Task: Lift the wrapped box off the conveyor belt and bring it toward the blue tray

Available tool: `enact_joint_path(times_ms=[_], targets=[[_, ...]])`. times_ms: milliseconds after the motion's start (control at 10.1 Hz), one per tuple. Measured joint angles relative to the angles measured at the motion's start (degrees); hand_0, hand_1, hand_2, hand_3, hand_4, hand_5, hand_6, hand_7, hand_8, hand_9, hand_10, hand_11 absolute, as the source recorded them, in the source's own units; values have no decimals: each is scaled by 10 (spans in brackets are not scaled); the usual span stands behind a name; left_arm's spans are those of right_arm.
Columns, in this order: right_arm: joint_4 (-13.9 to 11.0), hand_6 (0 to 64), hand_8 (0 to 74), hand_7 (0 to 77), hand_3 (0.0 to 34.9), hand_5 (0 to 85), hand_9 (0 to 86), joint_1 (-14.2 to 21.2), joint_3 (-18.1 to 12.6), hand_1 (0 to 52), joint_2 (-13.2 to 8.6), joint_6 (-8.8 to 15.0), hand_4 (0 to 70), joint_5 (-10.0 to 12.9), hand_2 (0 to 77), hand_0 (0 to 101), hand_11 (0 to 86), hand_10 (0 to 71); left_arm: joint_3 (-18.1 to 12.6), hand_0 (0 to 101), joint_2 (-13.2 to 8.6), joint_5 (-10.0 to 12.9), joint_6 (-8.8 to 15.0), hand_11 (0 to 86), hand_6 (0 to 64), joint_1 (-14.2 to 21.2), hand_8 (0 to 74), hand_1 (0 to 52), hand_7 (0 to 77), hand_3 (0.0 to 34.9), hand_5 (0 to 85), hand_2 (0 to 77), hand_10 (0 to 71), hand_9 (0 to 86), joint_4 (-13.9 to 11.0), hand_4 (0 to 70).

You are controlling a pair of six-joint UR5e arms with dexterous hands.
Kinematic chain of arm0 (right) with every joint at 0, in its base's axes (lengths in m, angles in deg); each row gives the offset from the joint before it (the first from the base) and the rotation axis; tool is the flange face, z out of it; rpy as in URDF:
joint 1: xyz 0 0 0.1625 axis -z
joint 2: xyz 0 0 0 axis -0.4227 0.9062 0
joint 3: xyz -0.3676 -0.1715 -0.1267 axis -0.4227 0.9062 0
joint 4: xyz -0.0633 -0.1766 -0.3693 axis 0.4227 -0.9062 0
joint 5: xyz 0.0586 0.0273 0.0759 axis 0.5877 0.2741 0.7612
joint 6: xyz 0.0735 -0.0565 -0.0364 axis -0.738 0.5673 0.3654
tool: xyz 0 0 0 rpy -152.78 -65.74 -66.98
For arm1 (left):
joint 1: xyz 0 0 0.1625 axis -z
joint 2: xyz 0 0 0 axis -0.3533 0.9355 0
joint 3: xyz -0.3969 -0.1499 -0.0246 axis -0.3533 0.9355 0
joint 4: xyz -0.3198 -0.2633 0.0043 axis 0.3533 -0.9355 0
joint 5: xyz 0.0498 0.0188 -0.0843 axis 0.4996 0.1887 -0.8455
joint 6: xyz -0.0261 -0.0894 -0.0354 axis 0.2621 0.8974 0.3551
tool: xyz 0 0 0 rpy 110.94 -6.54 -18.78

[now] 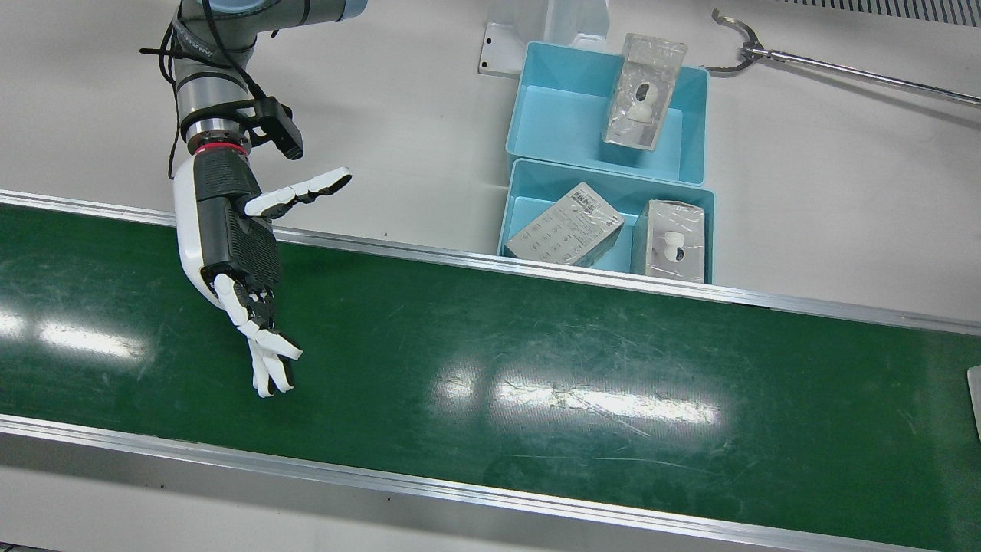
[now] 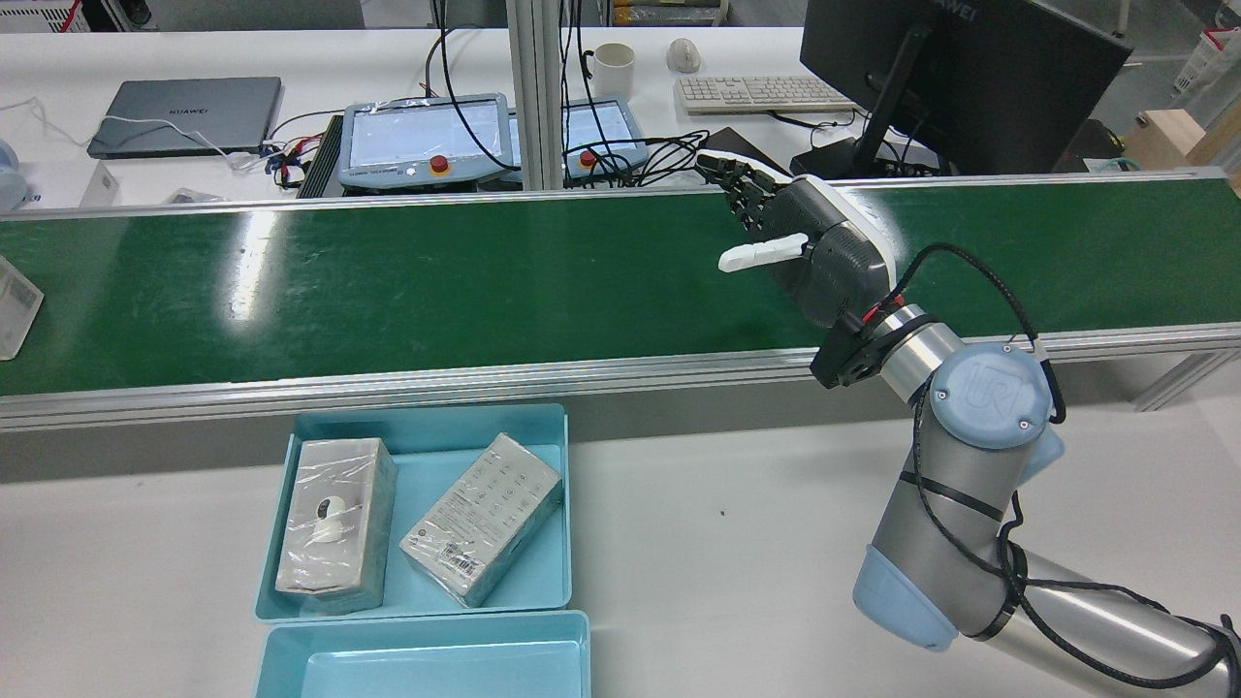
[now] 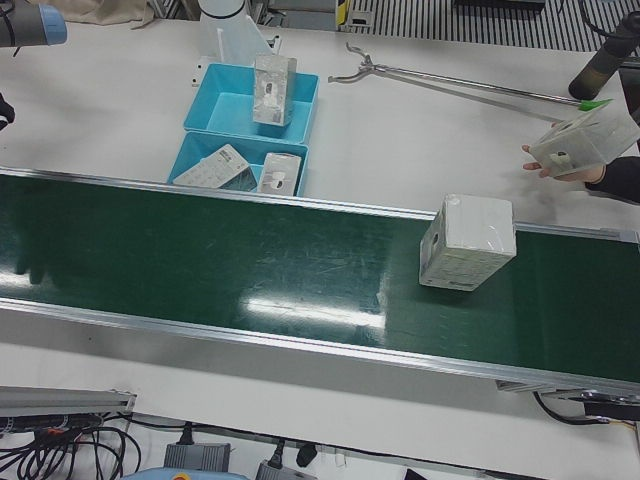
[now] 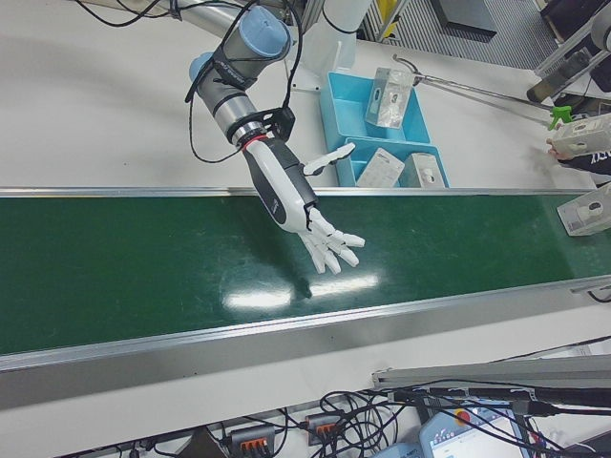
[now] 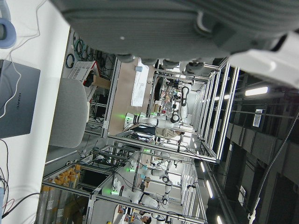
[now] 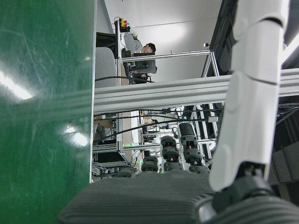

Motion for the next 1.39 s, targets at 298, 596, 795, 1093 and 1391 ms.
enact_joint_path(times_ms=[298, 596, 795, 1093, 1391], targets=[[1, 27, 22, 33, 0, 191, 49, 1, 9, 109, -2, -1, 104, 2, 38, 469, 11, 0, 0, 0, 0, 0, 0, 5, 5, 0, 5, 0, 5, 0, 11, 11, 5, 5, 0, 0], [1, 27, 22, 33, 0, 191, 49, 3, 11, 109, -3, -1, 104, 2, 38, 467, 5, 0, 0, 0, 0, 0, 0, 5, 5, 0, 5, 0, 5, 0, 11, 11, 5, 5, 0, 0], [2, 27, 22, 33, 0, 191, 49, 4, 11, 109, -3, -1, 104, 2, 38, 467, 5, 0, 0, 0, 0, 0, 0, 5, 5, 0, 5, 0, 5, 0, 11, 11, 5, 5, 0, 0], [4, 27, 22, 33, 0, 191, 49, 7, 21, 109, -4, -2, 109, 3, 27, 466, 5, 0, 0, 0, 0, 0, 0, 5, 5, 0, 5, 0, 5, 0, 11, 11, 5, 0, 0, 0], [7, 33, 22, 33, 0, 191, 49, 8, 26, 109, -5, -4, 109, 2, 49, 467, 11, 0, 0, 0, 0, 0, 0, 5, 5, 0, 5, 0, 5, 0, 11, 5, 5, 0, 0, 0]])
